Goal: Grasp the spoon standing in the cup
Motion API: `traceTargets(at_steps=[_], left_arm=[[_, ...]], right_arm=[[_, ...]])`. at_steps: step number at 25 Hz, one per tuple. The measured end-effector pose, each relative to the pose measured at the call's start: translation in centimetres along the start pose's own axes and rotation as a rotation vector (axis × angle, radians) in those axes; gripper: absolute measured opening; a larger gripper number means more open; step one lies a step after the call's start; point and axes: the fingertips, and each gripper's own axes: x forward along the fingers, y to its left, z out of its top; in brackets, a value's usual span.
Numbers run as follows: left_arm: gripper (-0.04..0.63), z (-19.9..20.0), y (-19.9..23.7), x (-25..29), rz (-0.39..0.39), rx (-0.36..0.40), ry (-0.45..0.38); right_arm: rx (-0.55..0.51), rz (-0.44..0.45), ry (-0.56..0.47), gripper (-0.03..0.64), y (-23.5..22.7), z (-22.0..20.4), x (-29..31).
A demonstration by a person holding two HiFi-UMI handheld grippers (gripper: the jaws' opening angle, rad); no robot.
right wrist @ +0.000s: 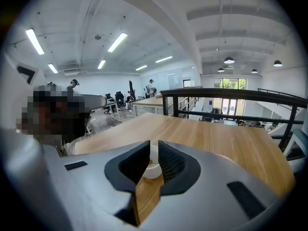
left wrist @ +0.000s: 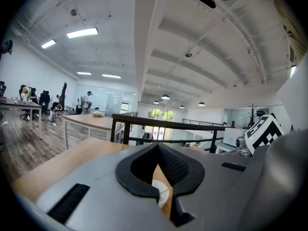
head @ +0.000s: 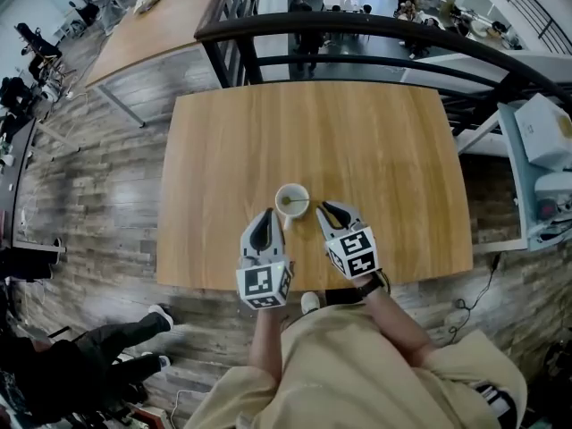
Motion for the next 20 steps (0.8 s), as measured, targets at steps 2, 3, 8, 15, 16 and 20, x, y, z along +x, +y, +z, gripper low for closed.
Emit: traceTargets(at_steps=[2,3,8,15,16,20], left_arm=[[0.011,-0.5,0.3,0.6,0.006,-0.005,0.012],[0.011,-0.7,0.4,0.8,0.007,-0.007,0.017],[0.011,-2.0,0.7,1.8,0.009,-0.021,0.056],[0.011,-4.0,0.8,3.2,0.006,-0.043,0.092],[0.011,-4.2,0.7,3.3,0.006,-0.045,0.094],[0.011,-4.3,0.4,3.9,0.003,-0.046,0.101]], right_arm=[[0.004,0.004,0.025,0.018,0.0,-0.9,0.7],[0.008,0.002,0.035,0.021,0.0,-1.3,1.0],[0.060,-0.023,0.110,0.140,-1.1,-3.5,2.2],[0.216,-0.015,0.107,0.163,-2.7,-5.8,4.8],[0.240,-0.011,0.097,0.163,-2.7,-6.0,5.0],[0.334,-0.003,0.057,0.159,-2.7,-6.3,5.9]])
